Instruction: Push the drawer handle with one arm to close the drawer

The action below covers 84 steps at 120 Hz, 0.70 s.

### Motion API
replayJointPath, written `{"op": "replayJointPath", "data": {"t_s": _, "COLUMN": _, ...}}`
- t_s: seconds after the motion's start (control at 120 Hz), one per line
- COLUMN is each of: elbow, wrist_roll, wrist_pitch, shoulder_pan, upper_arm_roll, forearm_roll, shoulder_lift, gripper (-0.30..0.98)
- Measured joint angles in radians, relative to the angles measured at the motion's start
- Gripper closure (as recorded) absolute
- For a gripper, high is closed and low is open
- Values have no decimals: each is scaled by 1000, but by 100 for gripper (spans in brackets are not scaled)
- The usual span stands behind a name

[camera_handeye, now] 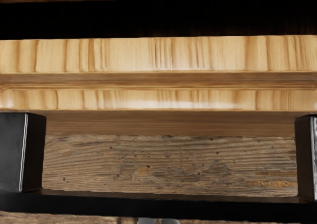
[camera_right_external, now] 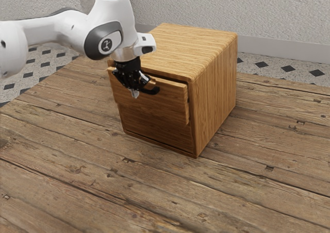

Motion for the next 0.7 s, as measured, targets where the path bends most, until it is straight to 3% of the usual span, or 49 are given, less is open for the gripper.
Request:
{"op": "replayJointPath", "data": {"t_s": 0.333, "elbow": 87, "wrist_roll": -1, "wrist_pitch": -26, "shoulder_pan": -2, "upper_arm_roll": -2, "forearm_roll": 23, "shoulder_lift": 53, "gripper": 79}}
{"op": "replayJointPath", "data": {"t_s": 0.433, "elbow": -115, "wrist_roll": -16, "wrist_pitch": -50, "shoulder_pan": 14, "upper_arm_roll": -22, "forearm_roll": 24, "shoulder_lift": -148, "gripper": 78}}
{"op": "replayJointPath", "data": {"t_s": 0.533, "elbow": -189, "wrist_roll": -46, "wrist_pitch": -146, "shoulder_pan": 25, "upper_arm_roll": -76, "forearm_roll": -16, "shoulder_lift": -313, "gripper": 57}}
{"op": "replayJointPath", "data": {"t_s": 0.608, "elbow": -161, "wrist_roll": -60, "wrist_pitch": -254, "shoulder_pan": 51, "upper_arm_roll": -79, "forearm_roll": -89, "shoulder_lift": -355, "gripper": 41}}
{"op": "replayJointPath", "data": {"t_s": 0.7, "elbow": -154, "wrist_roll": -72, "wrist_pitch": -346, "shoulder_pan": 62, "upper_arm_roll": -80, "forearm_roll": -129, "shoulder_lift": -376, "gripper": 26}}
